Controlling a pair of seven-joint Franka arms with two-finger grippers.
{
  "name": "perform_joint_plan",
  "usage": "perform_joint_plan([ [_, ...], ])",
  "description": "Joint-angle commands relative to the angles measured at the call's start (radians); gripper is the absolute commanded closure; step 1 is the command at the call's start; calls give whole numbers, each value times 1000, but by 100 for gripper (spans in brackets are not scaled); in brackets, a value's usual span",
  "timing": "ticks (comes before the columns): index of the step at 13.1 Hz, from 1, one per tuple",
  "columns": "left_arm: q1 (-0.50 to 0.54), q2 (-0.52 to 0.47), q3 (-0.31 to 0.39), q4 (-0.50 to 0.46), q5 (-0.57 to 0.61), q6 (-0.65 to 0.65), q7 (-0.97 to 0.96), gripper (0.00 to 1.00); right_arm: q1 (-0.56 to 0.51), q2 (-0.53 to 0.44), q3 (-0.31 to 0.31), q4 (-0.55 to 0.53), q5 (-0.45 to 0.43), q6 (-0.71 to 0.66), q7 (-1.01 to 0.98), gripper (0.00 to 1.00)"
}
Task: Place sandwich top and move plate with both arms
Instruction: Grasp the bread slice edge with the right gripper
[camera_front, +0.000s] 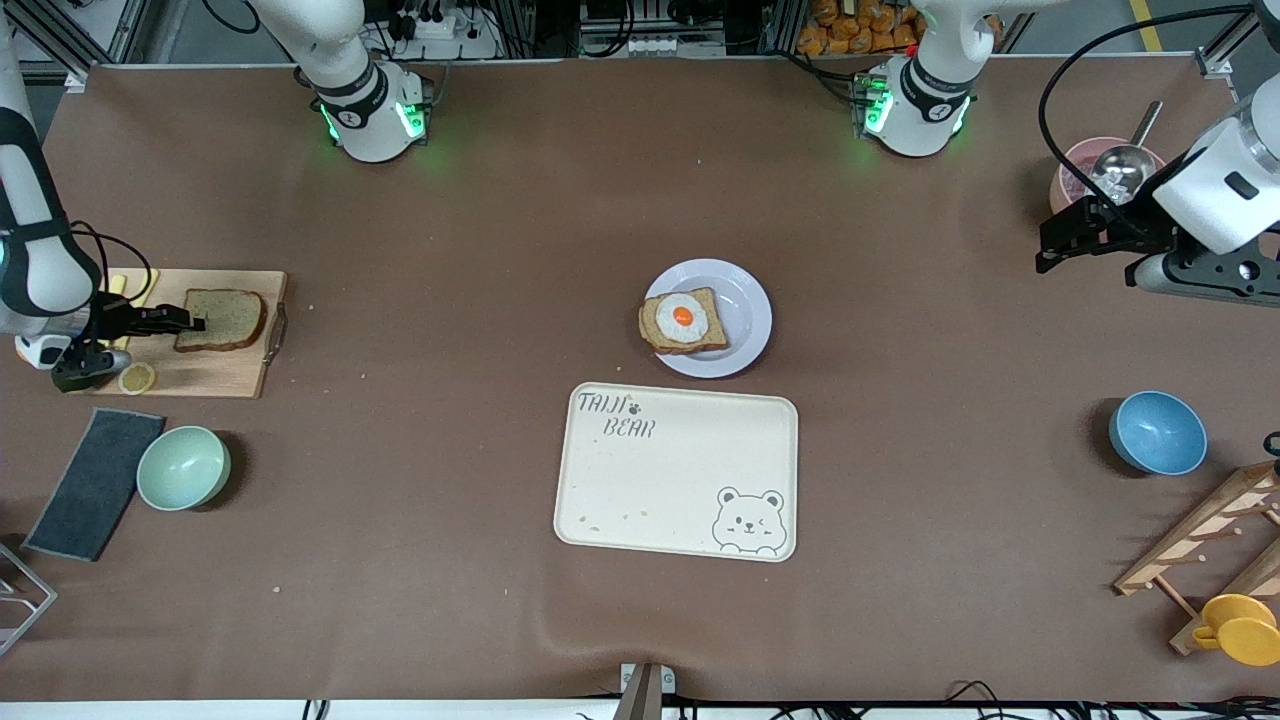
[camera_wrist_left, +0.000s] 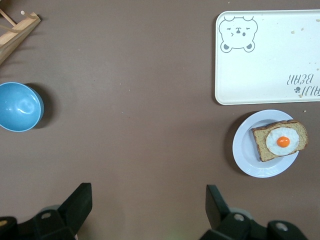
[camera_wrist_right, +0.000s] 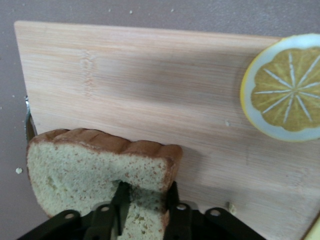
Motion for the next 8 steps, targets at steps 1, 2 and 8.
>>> perform_joint_plan([
  [1,1,-16,-6,-10,23,7,-7,0,-16,14,19,7,28,-2,-49,100],
  [2,1,-14,-6,-10,23,7,-7,0,-13,14,22,14,27,-19,-53,100],
  [8,0,-13,-6,-11,23,7,-7,0,66,9,25,119,27,-224,-43,100],
])
